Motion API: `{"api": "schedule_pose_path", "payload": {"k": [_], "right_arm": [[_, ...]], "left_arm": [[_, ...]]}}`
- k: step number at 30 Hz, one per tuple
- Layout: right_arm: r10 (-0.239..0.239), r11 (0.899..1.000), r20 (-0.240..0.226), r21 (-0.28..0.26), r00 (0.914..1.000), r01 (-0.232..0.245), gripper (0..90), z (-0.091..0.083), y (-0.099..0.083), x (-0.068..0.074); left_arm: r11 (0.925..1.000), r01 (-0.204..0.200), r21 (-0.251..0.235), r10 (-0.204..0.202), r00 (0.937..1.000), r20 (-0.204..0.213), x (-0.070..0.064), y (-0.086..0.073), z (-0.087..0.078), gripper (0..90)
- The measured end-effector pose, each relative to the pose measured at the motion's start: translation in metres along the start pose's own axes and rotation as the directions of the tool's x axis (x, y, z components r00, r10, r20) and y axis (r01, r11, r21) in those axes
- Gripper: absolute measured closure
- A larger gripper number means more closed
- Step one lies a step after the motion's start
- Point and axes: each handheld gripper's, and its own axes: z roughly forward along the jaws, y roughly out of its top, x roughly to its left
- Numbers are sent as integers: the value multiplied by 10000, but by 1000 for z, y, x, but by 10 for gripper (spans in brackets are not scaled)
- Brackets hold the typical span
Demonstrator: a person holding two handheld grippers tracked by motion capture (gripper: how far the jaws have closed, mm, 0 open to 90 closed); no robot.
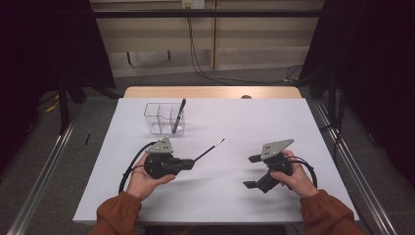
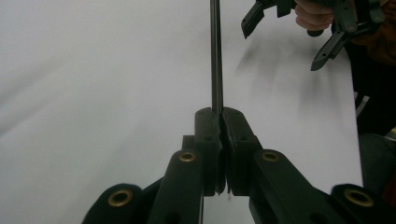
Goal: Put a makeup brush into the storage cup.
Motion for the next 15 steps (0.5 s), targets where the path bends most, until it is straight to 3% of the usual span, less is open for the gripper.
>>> {"api": "schedule_pose_path", "payload": {"k": [2,6,10,15], "right_arm": [[47,9996,8,-270,10000,-46,43,-1,0,0],[178,9912,234,-1316,9996,-145,32,-4,0,1],[371,9861,179,-1629,9992,-337,36,-2,-1,3],[397,9696,356,-2427,9986,-299,37,0,2,6]], "left_arm": [[9999,35,-145,-34,9999,102,-2,0,2,856],[9992,-1,-391,5,9999,127,-4,1,3,856],[9977,-87,-675,85,10000,-27,-5,0,4,856],[9944,-191,-1036,195,9998,28,-6,-1,5,856]]}}
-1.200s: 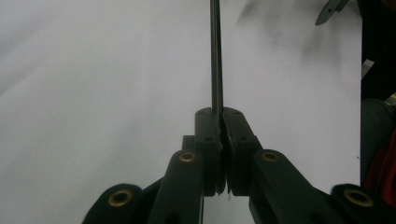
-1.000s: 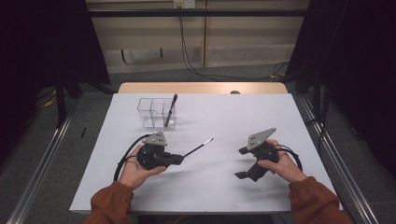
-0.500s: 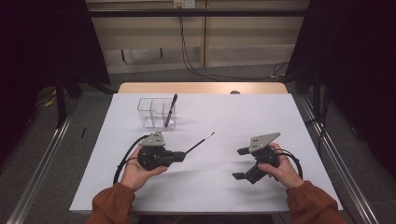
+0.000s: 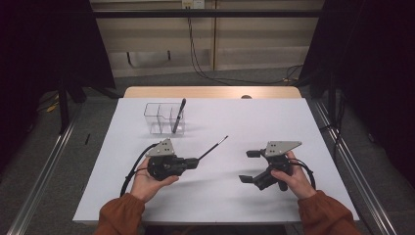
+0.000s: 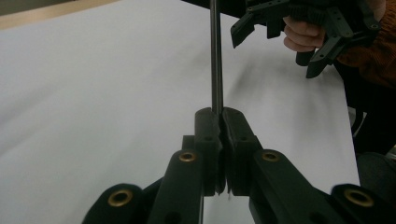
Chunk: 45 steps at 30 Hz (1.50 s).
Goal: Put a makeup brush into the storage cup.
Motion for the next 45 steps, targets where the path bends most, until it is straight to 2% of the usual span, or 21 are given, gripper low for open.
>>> {"api": "schedule_pose_path", "payload": {"k": [4,6,9,12,15,19,23,29,31,33,35,38,45], "right_arm": [[-242,9978,346,-606,9991,262,42,0,3,1],[-248,9963,416,-818,9988,281,43,1,6,0],[-233,9924,415,-1201,9989,282,43,1,10,-1],[-389,9901,327,-1338,9987,429,15,2,15,-1],[-387,9866,509,-1566,9980,463,11,4,19,2],[-357,9837,266,-1752,9990,399,15,7,23,4],[-646,9780,50,-1986,9979,643,18,10,28,8],[-413,9726,-288,-2302,9987,336,32,18,39,13],[-431,9717,-369,-2338,9984,333,89,22,41,14],[-432,9716,-643,-2350,9970,269,173,25,42,13],[-576,9731,-556,-2262,9968,436,241,27,42,14],[-458,9755,-605,-2177,9971,316,272,28,42,12],[-172,9742,-848,-2258,9962,-24,476,28,42,8]], "left_arm": [[9985,-46,-546,50,9999,88,-4,1,1,856],[9981,-150,-592,155,9999,74,-5,2,2,856],[9966,-75,-816,85,9999,124,-7,2,4,856],[9959,-58,-906,77,9998,204,-9,3,5,855],[9951,-58,-987,80,9997,218,-10,4,5,856],[9947,-95,-1026,119,9997,222,-12,4,5,855],[9946,-129,-1026,163,9993,324,-15,3,8,855],[9957,-158,-909,194,9991,379,-14,3,12,855],[9957,-189,-902,227,9989,407,-14,3,11,855],[9959,-204,-883,242,9988,422,-14,2,12,855],[9961,-199,-858,236,9988,426,-14,2,12,855],[9961,-196,-855,236,9987,460,-15,2,13,855],[9966,-276,-771,310,9986,430,-14,1,14,855]]}}
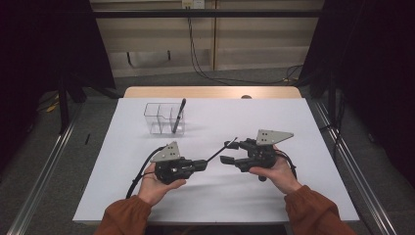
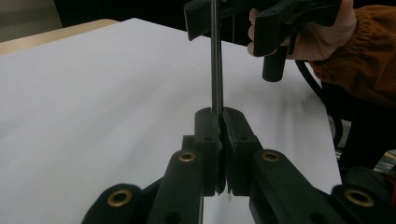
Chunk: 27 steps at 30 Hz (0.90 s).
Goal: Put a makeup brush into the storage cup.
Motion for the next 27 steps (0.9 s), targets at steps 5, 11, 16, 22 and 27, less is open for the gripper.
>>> {"api": "schedule_pose_path", "payload": {"k": [5,11,16,22,27], "right_arm": [[36,10000,-70,30,10000,-35,542,3,0,1],[300,9995,-219,-63,9993,-302,619,4,-1,-1],[694,9974,-448,-182,9966,-703,704,3,-3,-4],[868,9958,-698,-242,9938,-886,781,3,-4,-5],[1121,9925,-967,-382,9890,-1162,815,5,-5,-5]], "left_arm": [[10000,-13,67,13,10000,4,0,-2,1,855],[9997,-82,241,79,9999,119,0,-3,3,855],[9993,-129,341,123,9997,190,-1,-4,5,855],[9991,-238,354,231,9996,187,-2,-4,6,853],[9973,-409,603,400,9991,168,-2,-6,9,854]]}}
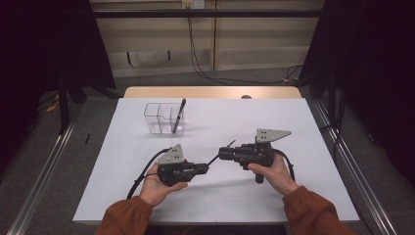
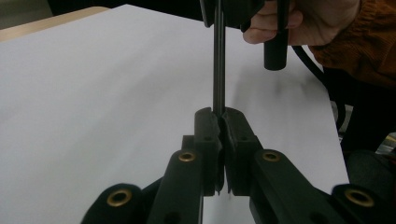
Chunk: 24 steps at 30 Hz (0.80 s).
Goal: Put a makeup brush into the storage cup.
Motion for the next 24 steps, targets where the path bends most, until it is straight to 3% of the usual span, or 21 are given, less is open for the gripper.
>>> {"api": "schedule_pose_path", "payload": {"k": [9,17,24], "right_arm": [[346,9992,-486,-193,9982,-356,854,1,0,0],[195,9997,-605,-112,9980,-202,865,2,0,2],[125,9998,-402,-151,9991,-131,865,-1,1,1]], "left_arm": [[10000,-55,-3,55,9999,-86,0,0,0,841],[10000,-9,21,9,9999,-166,1,-2,0,812],[9997,243,-17,-244,9982,-552,3,-3,-3,634]]}}
